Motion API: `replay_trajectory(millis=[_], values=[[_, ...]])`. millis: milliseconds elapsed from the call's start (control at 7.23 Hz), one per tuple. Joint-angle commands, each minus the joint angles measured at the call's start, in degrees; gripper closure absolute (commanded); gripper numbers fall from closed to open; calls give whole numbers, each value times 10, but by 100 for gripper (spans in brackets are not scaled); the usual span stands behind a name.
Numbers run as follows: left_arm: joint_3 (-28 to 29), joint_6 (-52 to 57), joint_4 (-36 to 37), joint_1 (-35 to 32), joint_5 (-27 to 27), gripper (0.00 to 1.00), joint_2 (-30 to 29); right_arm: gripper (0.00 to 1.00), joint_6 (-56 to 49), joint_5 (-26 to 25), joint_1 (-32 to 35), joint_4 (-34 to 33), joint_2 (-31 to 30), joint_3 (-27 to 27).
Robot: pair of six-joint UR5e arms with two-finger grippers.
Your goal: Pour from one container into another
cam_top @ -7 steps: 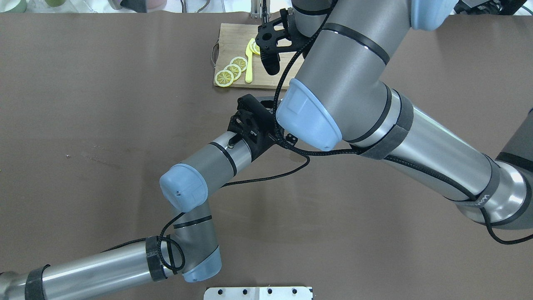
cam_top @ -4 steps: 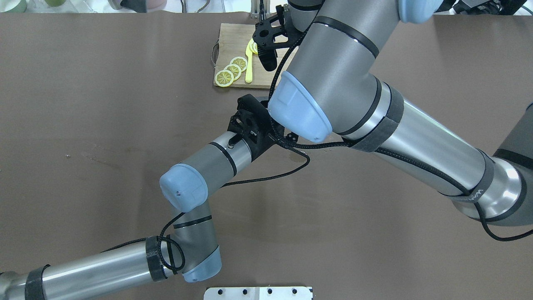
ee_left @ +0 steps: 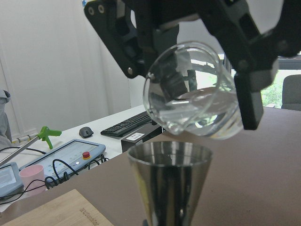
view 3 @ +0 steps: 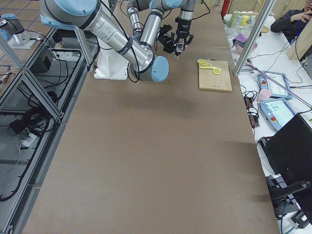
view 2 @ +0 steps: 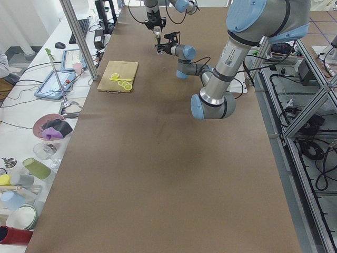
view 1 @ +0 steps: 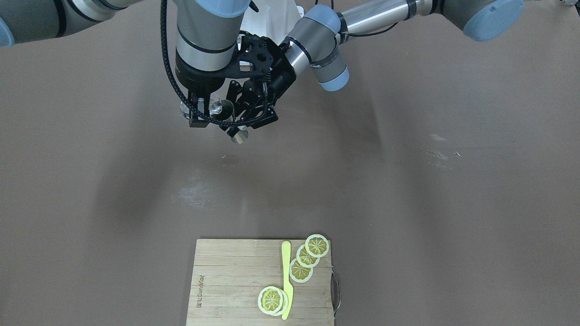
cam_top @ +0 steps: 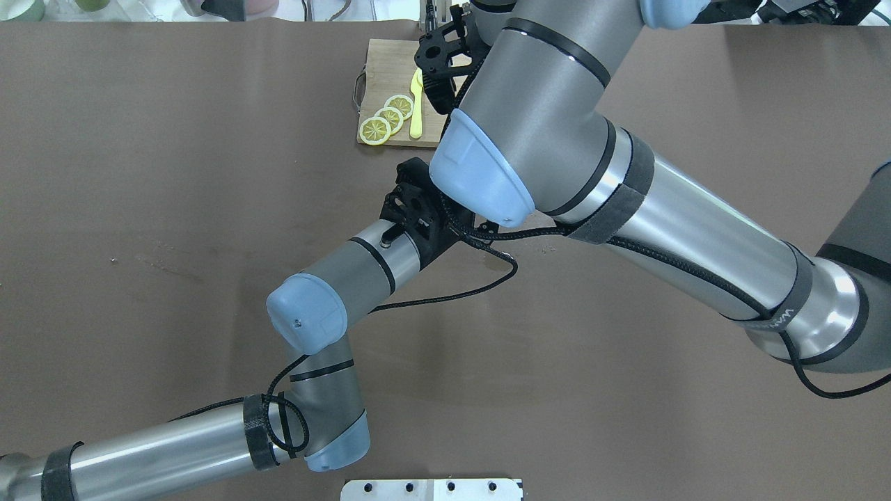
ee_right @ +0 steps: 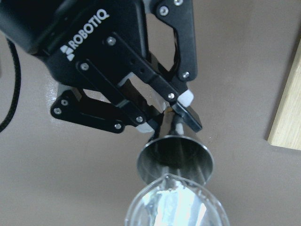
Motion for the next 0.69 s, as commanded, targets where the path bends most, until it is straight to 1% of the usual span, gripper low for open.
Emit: replay_trajectory(millis=[0, 553], values=[[0, 0, 0, 0, 0, 100, 0, 100, -3, -6, -1, 0, 3, -6], [0, 0, 0, 0, 0, 100, 0, 100, -16, -11, -2, -3, 4, -3]])
